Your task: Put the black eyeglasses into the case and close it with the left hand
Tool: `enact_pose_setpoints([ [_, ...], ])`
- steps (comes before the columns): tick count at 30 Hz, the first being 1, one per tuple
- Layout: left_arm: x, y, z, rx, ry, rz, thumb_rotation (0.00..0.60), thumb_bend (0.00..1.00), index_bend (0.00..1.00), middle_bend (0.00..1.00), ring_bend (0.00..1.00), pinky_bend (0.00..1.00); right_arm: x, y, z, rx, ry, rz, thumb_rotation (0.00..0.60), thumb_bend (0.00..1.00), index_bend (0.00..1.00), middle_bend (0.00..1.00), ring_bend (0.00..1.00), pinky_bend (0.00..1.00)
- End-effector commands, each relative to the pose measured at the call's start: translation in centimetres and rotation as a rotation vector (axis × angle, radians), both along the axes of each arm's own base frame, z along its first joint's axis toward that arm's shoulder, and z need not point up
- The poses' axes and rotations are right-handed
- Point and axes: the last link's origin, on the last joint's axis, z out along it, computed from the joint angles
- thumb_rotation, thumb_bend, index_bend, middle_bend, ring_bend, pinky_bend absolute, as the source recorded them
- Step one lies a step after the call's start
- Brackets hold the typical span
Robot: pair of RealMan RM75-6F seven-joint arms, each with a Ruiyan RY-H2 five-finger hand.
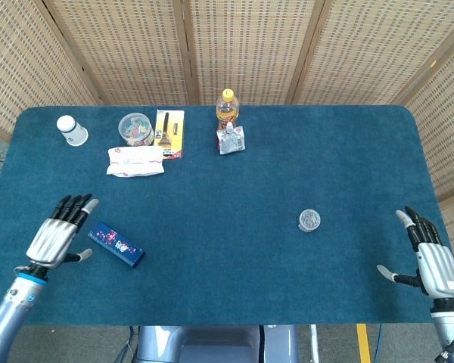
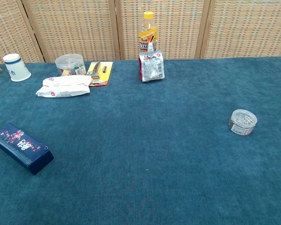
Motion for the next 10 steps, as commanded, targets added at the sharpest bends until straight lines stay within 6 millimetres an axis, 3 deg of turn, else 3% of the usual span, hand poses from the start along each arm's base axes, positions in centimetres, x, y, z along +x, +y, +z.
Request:
enact_pose_setpoints([
  [1, -2.0, -2.3, 4.6, 0.285, 0.041, 0.089, 0.600, 0.00, 0.00, 0.00, 0.00, 0.00, 0.0, 0.0, 0.0, -0.005, 0.009, 0.002, 0.600, 0.00, 0.00, 0.00, 0.00, 0.00],
  [4, -2.7, -4.1, 5.7, 0.367, 0.018, 0.140, 0.600, 0.00, 0.00, 0.00, 0.00, 0.00, 0.1, 0.0, -0.1, -0.013, 0.028, 0.005, 0.600, 0.00, 0.00, 0.00, 0.00, 0.00],
  [10, -4.2, -6.9, 7.2, 0.328, -0.026, 0.237, 0.600, 0.00, 0.00, 0.00, 0.00, 0.00, 0.3, 0.1, -0.1, -0.045, 0.071, 0.012, 0.600, 0.00, 0.00, 0.00, 0.00, 0.00],
])
